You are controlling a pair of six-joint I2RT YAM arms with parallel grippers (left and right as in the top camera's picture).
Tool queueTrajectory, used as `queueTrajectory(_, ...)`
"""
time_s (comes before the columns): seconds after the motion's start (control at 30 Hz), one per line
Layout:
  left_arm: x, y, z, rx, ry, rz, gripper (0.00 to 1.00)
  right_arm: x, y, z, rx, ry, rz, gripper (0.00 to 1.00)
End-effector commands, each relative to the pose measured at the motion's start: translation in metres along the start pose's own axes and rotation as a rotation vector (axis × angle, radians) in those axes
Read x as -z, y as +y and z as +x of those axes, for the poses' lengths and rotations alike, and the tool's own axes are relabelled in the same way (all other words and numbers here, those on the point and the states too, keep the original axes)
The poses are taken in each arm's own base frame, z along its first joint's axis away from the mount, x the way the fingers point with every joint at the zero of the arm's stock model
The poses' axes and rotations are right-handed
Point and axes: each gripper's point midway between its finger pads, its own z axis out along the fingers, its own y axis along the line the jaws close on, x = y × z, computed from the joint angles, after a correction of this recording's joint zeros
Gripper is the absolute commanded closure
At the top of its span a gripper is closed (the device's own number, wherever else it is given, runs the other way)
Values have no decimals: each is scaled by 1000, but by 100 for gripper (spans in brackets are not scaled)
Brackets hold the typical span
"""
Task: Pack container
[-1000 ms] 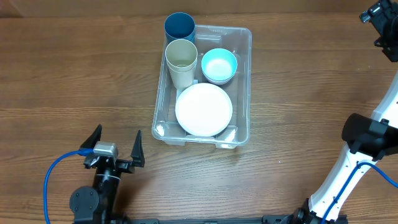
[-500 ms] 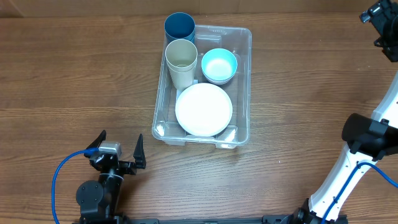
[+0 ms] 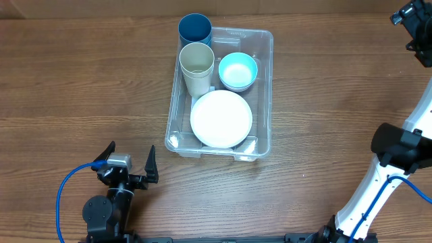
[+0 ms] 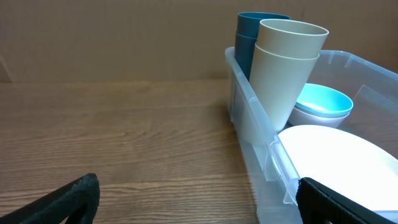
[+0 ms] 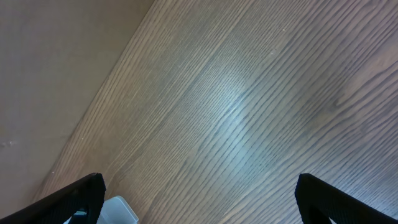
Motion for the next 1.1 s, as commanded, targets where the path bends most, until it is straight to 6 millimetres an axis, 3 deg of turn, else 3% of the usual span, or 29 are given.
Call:
queueTrajectory(0.0,0,0,0,13,-9,4,0,5,2,-1,-1,-13,-8,0)
queueTrajectory(0.27,0,0,0,13,-9,4,0,4,14,7,29,-7,-14,0)
queueTrajectory(0.33,0,0,0,13,-9,4,0,7,11,5,52,-54,55,0)
queueTrajectory(0.43,0,0,0,13,-9,4,0,25,36,14,100,-93,7,0)
queueTrajectory(0.6,0,0,0,13,-9,4,0,71,73,24,161,-193,-89,0)
queueTrajectory(0.63,0,0,0,13,-9,4,0,90,81,25,176,-246,-107,0)
queueTrajectory(0.77,0,0,0,13,-9,4,0,147,86,32,200,-392,-104,0)
queueTrajectory(0.9,0,0,0,13,-9,4,0,208,78,46,201,-477,-167,0)
queueTrajectory(1.07,0,0,0,13,-9,4,0,247,46,69,196,-494,-187,0)
